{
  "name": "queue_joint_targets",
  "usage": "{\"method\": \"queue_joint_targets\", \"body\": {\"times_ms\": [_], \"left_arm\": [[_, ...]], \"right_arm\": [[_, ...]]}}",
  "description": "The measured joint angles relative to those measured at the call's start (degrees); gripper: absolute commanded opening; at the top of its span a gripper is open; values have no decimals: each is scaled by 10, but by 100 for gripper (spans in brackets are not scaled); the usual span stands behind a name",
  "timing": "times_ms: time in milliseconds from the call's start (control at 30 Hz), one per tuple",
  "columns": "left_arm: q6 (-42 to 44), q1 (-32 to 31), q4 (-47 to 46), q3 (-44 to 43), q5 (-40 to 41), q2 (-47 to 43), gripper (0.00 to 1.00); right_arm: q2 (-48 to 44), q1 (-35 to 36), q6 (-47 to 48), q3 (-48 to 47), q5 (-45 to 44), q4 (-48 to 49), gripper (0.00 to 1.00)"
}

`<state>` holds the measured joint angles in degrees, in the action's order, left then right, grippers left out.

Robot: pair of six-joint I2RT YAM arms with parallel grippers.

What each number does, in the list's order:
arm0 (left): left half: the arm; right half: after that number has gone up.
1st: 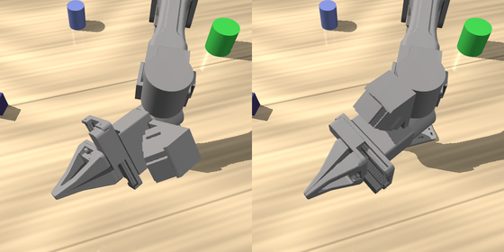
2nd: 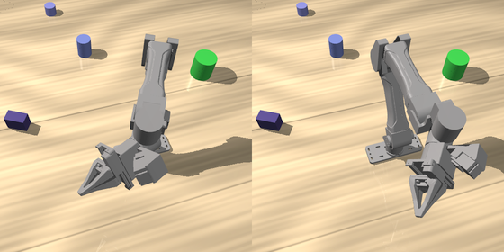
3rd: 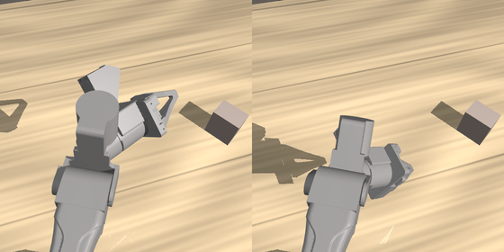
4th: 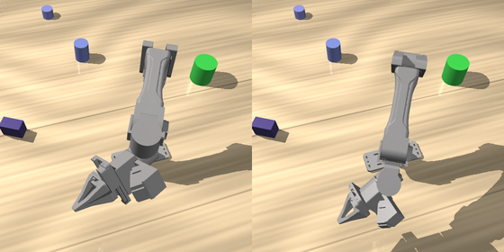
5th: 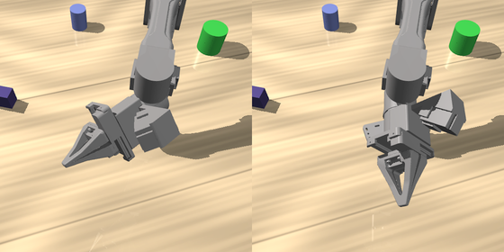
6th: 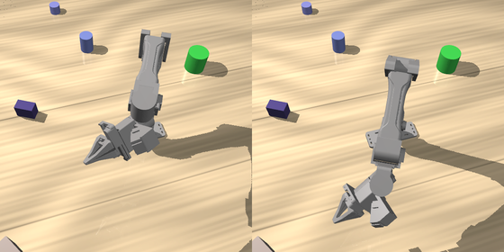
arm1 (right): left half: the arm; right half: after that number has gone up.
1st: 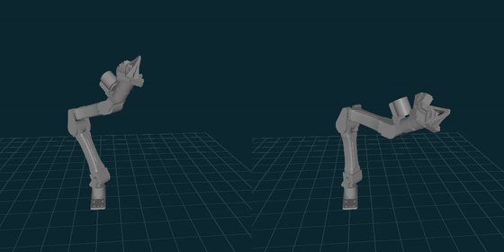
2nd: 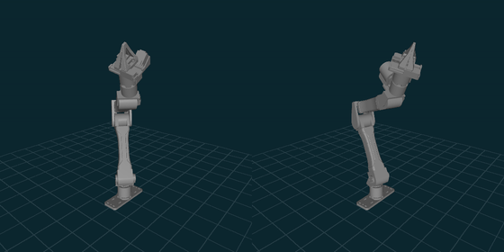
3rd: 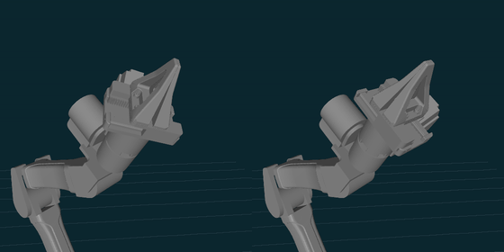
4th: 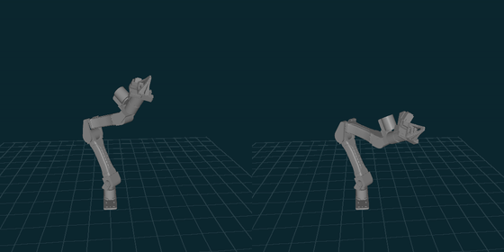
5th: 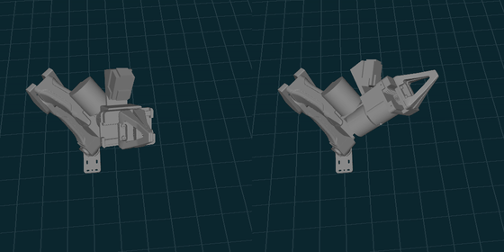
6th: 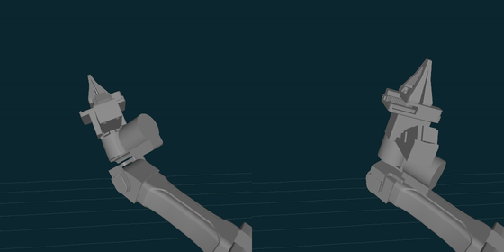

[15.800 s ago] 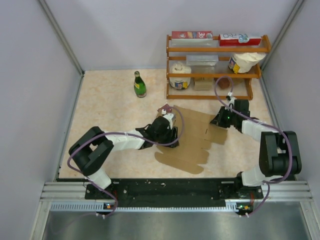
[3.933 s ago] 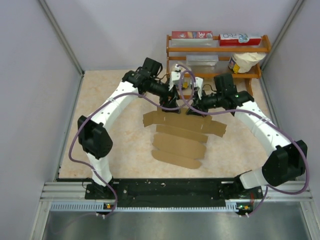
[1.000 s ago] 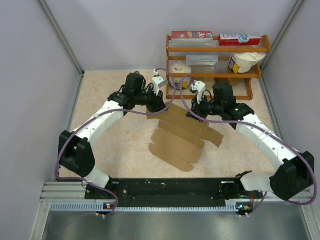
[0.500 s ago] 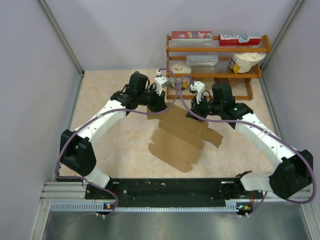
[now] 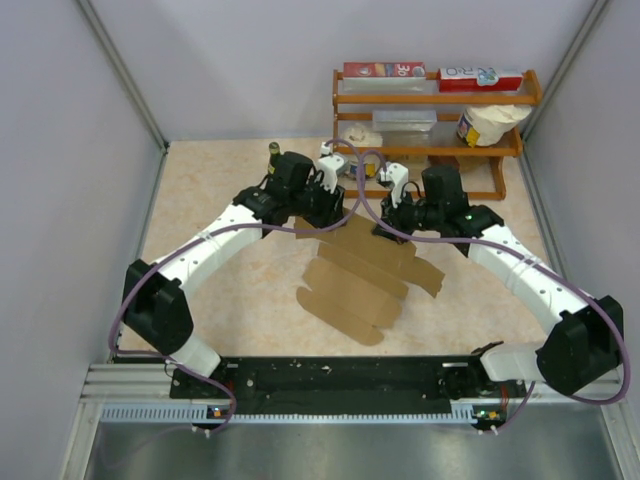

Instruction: Fold the paper box

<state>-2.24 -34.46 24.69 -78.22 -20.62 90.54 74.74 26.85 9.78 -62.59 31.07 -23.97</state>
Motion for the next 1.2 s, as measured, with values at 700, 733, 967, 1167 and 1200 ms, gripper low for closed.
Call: {"method": "queue_joint_targets", "body": {"times_ms": [700,733,967,1167,1200], "left_arm": [[-61,-8,-63,2,-4,19,48],[-62,-8,-68,5,-6,19,50],[-65,4,-80,24,-21,13,56],[-73,74,-87,67,-58,-37,59],[-77,88,-92,78,-64,-51,60]], "right_arm": [[0,0,-5,0,-3,6,0],[0,0,-6,0,-3,5,0],[0,0,-13,0,-31,6,0],[1,0,-22,0,-41,11,0],[1,0,-23,0,-41,12,0]]}}
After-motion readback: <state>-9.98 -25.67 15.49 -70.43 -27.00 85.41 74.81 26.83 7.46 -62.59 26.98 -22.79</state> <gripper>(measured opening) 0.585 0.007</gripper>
